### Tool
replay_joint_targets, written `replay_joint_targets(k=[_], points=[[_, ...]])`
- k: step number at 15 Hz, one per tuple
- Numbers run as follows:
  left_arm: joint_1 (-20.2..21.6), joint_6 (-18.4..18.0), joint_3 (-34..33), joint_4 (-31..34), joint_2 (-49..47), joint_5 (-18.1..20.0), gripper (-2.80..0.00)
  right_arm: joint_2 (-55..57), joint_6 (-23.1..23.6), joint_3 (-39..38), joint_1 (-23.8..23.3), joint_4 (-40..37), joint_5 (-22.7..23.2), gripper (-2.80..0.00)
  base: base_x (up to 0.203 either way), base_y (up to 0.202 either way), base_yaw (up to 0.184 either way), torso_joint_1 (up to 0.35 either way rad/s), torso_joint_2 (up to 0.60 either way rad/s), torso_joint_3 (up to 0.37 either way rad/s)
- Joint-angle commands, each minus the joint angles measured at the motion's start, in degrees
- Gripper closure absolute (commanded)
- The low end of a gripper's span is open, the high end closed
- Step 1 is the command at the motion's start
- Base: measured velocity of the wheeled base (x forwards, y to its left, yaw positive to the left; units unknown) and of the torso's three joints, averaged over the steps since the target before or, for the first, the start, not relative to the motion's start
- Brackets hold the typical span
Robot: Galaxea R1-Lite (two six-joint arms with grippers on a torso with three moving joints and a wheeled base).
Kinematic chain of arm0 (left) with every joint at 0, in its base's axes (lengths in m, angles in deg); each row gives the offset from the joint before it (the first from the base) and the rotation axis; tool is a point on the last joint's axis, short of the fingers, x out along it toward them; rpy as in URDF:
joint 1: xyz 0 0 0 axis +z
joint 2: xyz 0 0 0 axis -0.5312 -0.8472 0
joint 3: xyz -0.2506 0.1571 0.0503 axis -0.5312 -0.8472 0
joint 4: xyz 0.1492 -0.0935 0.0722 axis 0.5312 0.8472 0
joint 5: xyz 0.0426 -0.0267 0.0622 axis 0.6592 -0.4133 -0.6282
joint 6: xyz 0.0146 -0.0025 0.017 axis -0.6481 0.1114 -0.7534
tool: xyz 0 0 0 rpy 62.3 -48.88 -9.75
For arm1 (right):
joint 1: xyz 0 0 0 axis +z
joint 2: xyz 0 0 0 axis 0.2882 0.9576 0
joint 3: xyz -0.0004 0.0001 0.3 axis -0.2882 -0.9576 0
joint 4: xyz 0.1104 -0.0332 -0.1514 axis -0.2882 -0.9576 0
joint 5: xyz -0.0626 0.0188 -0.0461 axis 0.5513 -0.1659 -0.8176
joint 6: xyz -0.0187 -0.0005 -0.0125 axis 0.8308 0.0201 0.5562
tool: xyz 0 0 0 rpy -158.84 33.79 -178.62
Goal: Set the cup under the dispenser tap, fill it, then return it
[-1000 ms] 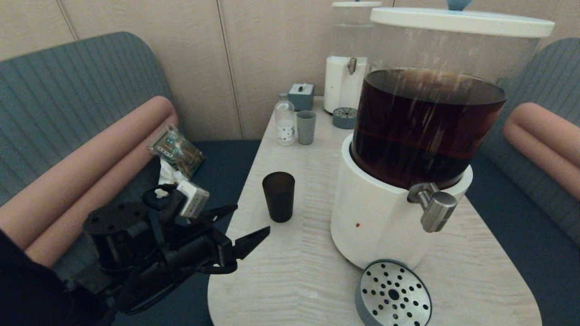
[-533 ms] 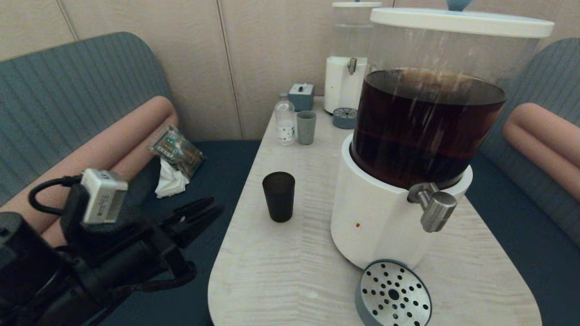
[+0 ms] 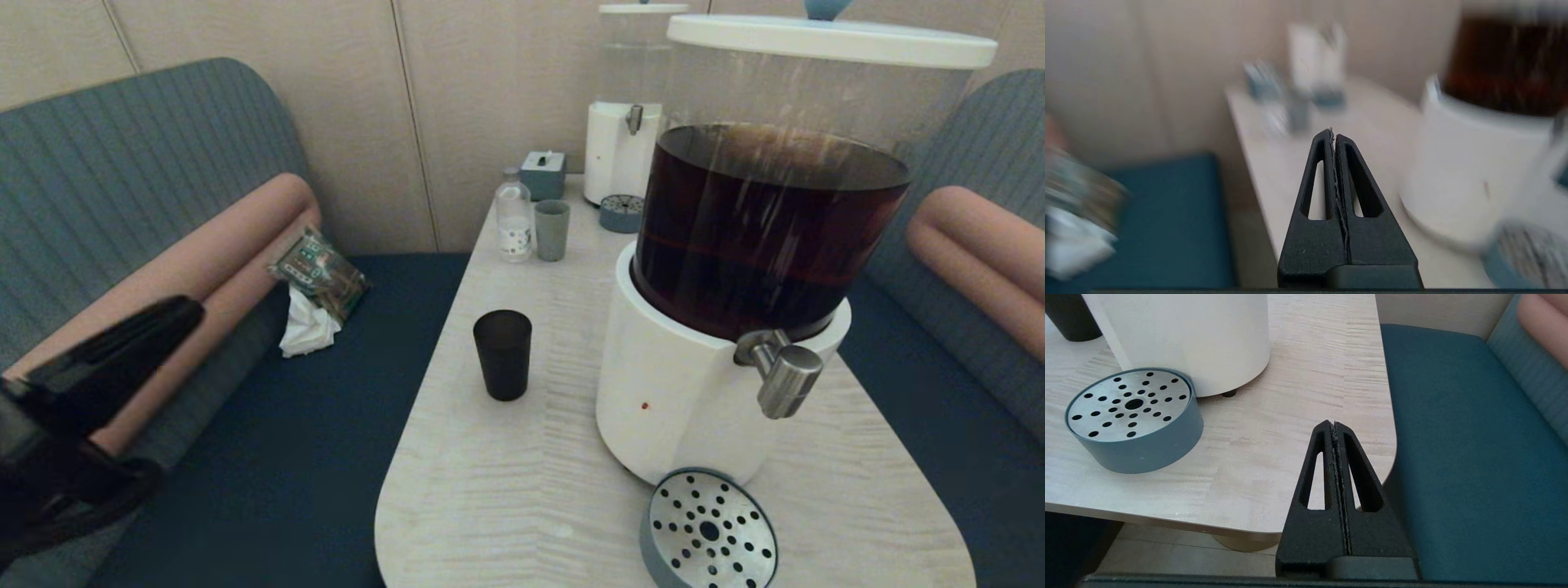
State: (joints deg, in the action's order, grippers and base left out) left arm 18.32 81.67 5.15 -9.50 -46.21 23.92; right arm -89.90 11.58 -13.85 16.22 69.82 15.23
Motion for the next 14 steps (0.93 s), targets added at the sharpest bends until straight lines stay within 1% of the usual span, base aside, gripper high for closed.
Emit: replay_joint_targets(k=[1,3,6,10,13,14], points=[[2.7,0.5,4.0,4.3,11.4,-1.1,0.0,-0.1,0.0,-0.4,0.0,0.0,0.0,0.0,0.0,0.0,0.0,0.0,0.0,0.0],[5.8,1.2,6.8,9.6,18.9,-2.8,0.0,-0.1,0.0,-0.4,0.0,0.0,0.0,0.0,0.0,0.0,0.0,0.0,0.0,0.0],[9.9,1.5,5.6,12.7,28.7,-3.5,0.0,-0.2,0.0,-0.4,0.0,0.0,0.0,0.0,0.0,0.0,0.0,0.0,0.0,0.0],[10.9,1.3,3.7,19.2,41.3,-3.8,0.0,-0.1,0.0,-0.4,0.0,0.0,0.0,0.0,0.0,0.0,0.0,0.0,0.0,0.0],[12.1,1.0,3.3,21.2,48.9,-4.0,0.0,-0.1,0.0,-0.4,0.0,0.0,0.0,0.0,0.0,0.0,0.0,0.0,0.0,0.0],[12.4,0.2,2.2,22.2,51.4,-4.1,0.0,-0.1,0.0,-0.4,0.0,0.0,0.0,0.0,0.0,0.0,0.0,0.0,0.0,0.0]])
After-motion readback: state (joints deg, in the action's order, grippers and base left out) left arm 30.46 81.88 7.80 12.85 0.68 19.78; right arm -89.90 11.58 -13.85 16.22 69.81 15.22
